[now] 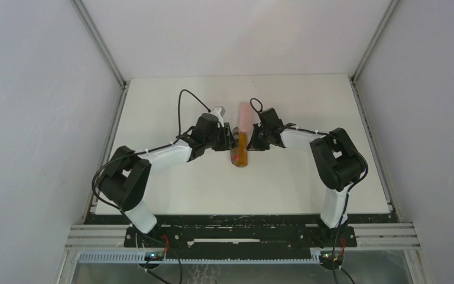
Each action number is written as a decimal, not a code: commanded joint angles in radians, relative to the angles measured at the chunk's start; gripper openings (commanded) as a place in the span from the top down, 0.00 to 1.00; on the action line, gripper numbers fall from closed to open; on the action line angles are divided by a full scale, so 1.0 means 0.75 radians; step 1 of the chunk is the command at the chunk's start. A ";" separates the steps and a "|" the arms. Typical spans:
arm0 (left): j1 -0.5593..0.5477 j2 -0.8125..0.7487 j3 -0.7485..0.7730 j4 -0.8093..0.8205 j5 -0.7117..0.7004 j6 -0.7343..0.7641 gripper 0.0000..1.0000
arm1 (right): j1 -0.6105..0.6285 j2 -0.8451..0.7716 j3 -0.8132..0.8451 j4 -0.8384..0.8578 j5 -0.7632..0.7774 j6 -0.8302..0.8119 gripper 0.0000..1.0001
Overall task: Organize the sunglasses
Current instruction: Close the sunglasses case at the center of the board.
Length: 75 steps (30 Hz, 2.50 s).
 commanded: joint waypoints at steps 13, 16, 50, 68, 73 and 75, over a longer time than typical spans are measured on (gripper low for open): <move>0.031 0.064 0.114 0.039 0.013 0.035 0.67 | -0.003 -0.046 -0.001 0.012 0.000 -0.035 0.99; 0.030 0.062 0.111 0.039 0.023 0.029 0.70 | -0.005 -0.052 -0.001 0.019 -0.021 -0.043 0.96; 0.031 0.080 0.107 0.031 0.034 0.051 0.71 | -0.124 -0.062 -0.134 0.193 -0.190 -0.006 0.98; 0.020 0.090 0.126 0.003 0.034 0.077 0.72 | -0.098 0.011 -0.077 0.205 -0.242 0.004 1.00; 0.004 0.092 0.138 -0.024 0.018 0.091 0.72 | -0.093 0.013 -0.061 0.200 -0.244 0.004 1.00; -0.001 0.097 0.150 -0.039 0.008 0.095 0.72 | -0.091 0.014 -0.054 0.198 -0.246 0.004 1.00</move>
